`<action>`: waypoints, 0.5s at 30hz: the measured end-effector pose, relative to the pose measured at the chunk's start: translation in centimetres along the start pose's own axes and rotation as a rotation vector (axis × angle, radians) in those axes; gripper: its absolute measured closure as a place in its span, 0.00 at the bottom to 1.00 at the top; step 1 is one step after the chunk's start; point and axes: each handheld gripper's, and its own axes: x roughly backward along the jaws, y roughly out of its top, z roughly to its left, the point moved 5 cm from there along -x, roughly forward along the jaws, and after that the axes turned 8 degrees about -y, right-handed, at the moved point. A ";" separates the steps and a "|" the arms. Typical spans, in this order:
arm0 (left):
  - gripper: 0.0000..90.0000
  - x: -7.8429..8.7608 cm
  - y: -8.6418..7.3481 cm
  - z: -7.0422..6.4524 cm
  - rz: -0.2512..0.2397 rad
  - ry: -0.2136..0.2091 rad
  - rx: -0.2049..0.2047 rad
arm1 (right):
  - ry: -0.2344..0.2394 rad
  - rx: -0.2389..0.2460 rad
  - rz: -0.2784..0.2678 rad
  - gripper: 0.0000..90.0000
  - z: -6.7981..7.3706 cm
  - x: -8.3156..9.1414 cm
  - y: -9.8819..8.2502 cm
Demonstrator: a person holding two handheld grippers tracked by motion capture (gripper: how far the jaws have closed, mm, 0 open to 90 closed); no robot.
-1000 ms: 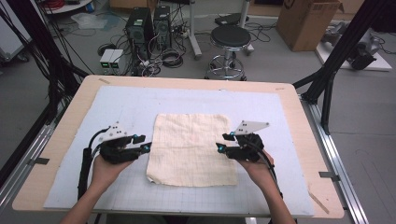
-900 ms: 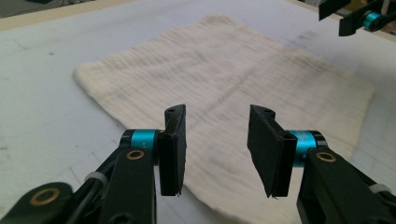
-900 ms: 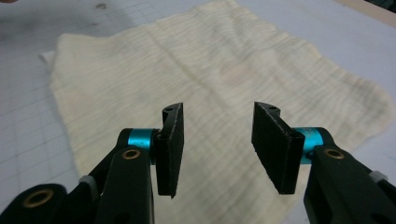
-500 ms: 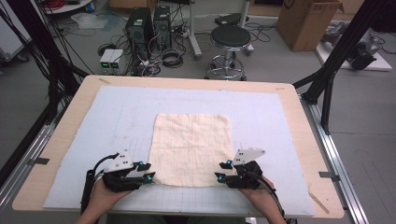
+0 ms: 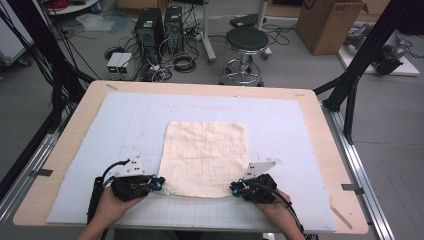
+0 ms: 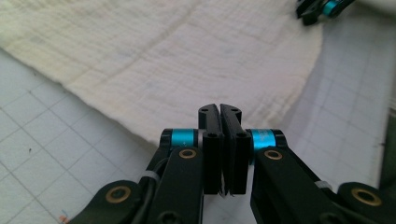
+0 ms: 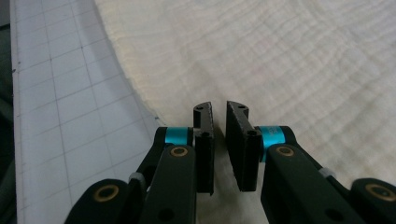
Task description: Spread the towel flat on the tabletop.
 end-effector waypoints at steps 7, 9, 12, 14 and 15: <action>0.82 -0.9 0.8 2.1 0.079 0.078 0.068 | -0.003 -0.004 -0.004 0.90 -0.1 -0.2 0.2; 0.77 -1.6 0.5 3.1 0.112 0.107 0.084 | -0.015 -0.006 -0.002 0.88 -0.2 -0.2 0.3; 0.77 -1.5 0.5 2.9 0.087 0.089 0.073 | -0.017 -0.008 -0.018 0.86 -0.1 0.1 0.3; 0.77 -1.1 0.5 2.2 0.064 0.072 0.046 | -0.011 -0.009 -0.028 0.85 -0.1 0.5 0.3; 0.78 -0.9 0.4 1.8 0.053 0.062 0.046 | -0.012 -0.004 -0.036 0.85 -0.1 0.6 0.3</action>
